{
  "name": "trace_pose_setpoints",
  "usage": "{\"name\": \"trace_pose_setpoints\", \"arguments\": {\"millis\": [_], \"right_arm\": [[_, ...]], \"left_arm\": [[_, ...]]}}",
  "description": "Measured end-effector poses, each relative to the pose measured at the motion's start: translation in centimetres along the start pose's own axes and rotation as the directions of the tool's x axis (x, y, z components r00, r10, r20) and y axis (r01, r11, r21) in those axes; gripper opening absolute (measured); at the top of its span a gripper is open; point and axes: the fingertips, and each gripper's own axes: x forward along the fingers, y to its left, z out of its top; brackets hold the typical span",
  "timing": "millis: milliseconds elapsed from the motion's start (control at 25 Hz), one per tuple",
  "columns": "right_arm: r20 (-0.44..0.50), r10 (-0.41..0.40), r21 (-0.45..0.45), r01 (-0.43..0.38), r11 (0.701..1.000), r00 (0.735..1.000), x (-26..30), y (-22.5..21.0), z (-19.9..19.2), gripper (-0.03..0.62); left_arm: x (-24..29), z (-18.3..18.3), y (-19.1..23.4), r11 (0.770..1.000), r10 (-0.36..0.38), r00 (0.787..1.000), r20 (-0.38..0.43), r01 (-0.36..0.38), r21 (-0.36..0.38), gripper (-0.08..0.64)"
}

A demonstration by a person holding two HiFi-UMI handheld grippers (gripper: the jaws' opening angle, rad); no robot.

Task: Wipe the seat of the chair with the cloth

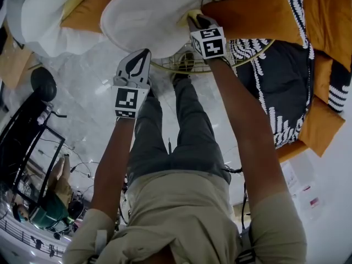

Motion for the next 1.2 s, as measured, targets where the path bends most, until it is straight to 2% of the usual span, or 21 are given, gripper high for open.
{"name": "trace_pose_setpoints", "arguments": {"millis": [120,240,360,440,560,840,1200], "right_arm": [[-0.037,0.089,-0.024,-0.09,0.996,0.995,0.7,4.7,-1.7,0.06],[-0.078,0.2,-0.031,-0.203,0.979,0.977,0.3,11.8,-3.8,0.06],[-0.091,0.304,0.0,-0.306,0.952,0.948,-0.7,18.2,-5.8,0.06],[-0.082,0.334,0.026,-0.333,0.942,0.939,-1.4,20.4,-6.3,0.06],[-0.066,0.316,0.053,-0.313,0.948,0.947,-1.8,20.6,-6.3,0.06],[-0.054,0.271,0.028,-0.27,0.962,0.961,-3.7,20.0,-5.3,0.061],[0.041,0.193,-0.012,-0.193,0.981,0.98,-10.0,20.4,-0.6,0.06]], "left_arm": [[0.0,-0.4,-0.1,1.0,-0.003,1.0,-0.004,0.003,-0.003,0.015],[-0.2,-0.7,-0.2,1.0,-0.004,1.0,-0.005,0.004,-0.003,0.015],[-0.6,-0.9,0.2,1.0,0.0,1.0,-0.006,0.0,-0.001,0.015],[-1.1,-0.9,0.6,1.0,0.004,1.0,-0.002,-0.004,0.0,0.015],[-1.7,-0.6,1.0,1.0,0.007,1.0,0.009,-0.007,0.004,0.015],[-3.5,0.9,1.1,1.0,0.007,0.999,0.032,-0.007,0.021,0.015],[-7.8,7.0,2.0,0.997,0.004,0.995,0.099,-0.012,0.078,0.015]]}}
